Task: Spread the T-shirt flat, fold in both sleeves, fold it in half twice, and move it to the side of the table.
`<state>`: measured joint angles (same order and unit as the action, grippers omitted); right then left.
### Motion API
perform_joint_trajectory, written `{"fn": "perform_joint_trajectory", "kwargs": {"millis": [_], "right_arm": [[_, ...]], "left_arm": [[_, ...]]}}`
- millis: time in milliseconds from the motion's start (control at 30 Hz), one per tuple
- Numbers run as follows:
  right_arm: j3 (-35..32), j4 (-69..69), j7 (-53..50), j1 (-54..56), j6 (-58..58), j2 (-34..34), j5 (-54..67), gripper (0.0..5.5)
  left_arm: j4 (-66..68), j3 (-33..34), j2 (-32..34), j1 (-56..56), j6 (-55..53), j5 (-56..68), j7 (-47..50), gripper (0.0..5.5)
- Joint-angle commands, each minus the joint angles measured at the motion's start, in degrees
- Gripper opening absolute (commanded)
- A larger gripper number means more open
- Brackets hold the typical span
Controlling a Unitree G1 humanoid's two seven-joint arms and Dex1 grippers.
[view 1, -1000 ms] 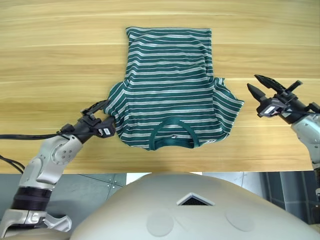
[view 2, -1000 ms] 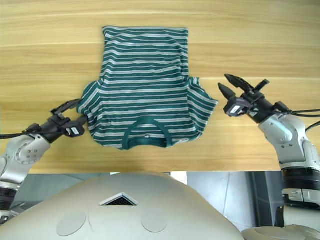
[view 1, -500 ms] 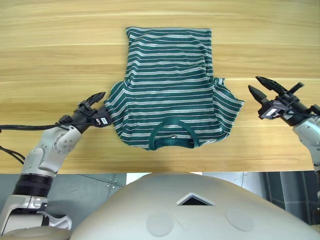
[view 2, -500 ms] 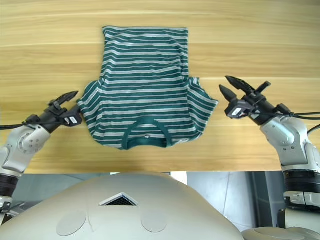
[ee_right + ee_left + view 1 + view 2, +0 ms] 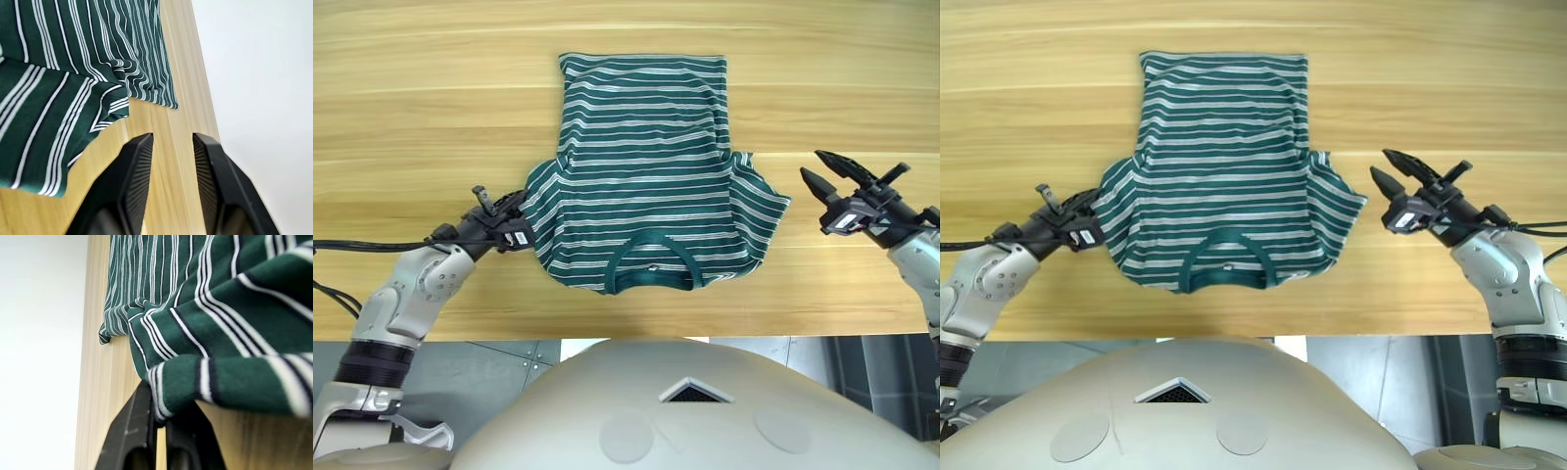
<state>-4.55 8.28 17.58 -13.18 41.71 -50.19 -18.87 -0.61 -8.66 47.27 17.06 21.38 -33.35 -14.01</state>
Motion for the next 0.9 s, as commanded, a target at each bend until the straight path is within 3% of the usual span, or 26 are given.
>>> {"fn": "perform_joint_trajectory", "kwargs": {"millis": [33,333,700,900], "right_arm": [[-0.76,-0.22,0.32,-0.04,0.27,-0.03,1.0,1.47],[-0.8,-0.47,0.07,-0.69,0.05,0.35,0.77,1.47],[-0.24,-0.43,-0.48,-1.61,-0.06,1.5,0.07,1.47],[-0.09,-0.68,-0.36,-1.62,-0.14,2.38,-0.29,1.47]], "left_arm": [[1.75,-2.32,-2.14,4.56,-0.49,-0.26,-0.2,0.01],[-0.83,-0.98,-5.73,1.77,8.69,7.47,2.84,0.01],[0.42,0.9,-7.55,-4.09,10.12,7.98,2.76,0.01],[2.8,-3.64,-8.31,-5.34,12.63,8.51,-1.0,0.01]]}}
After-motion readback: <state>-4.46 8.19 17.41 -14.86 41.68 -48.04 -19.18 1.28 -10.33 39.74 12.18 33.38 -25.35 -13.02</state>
